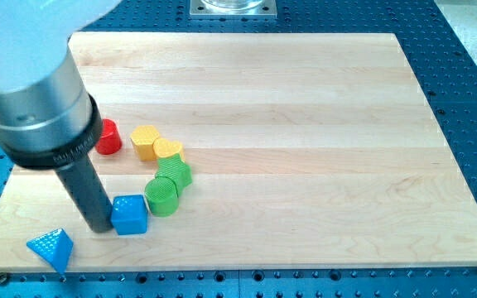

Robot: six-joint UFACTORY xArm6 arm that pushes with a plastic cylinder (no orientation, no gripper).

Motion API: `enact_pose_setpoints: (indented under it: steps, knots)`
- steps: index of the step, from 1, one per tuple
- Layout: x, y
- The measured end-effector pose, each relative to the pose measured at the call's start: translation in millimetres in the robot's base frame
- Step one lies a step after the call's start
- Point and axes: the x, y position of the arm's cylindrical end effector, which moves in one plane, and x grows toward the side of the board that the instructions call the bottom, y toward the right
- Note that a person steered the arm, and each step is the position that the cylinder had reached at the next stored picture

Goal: Adjust the blue blocks diagonally

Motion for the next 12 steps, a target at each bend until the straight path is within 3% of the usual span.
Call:
enact_pose_setpoints:
  steps: [2,4,8,10,12]
  knots:
    - [35,20]
    - [32,-1]
    - [30,30]
    - [24,-9]
    - [24,14]
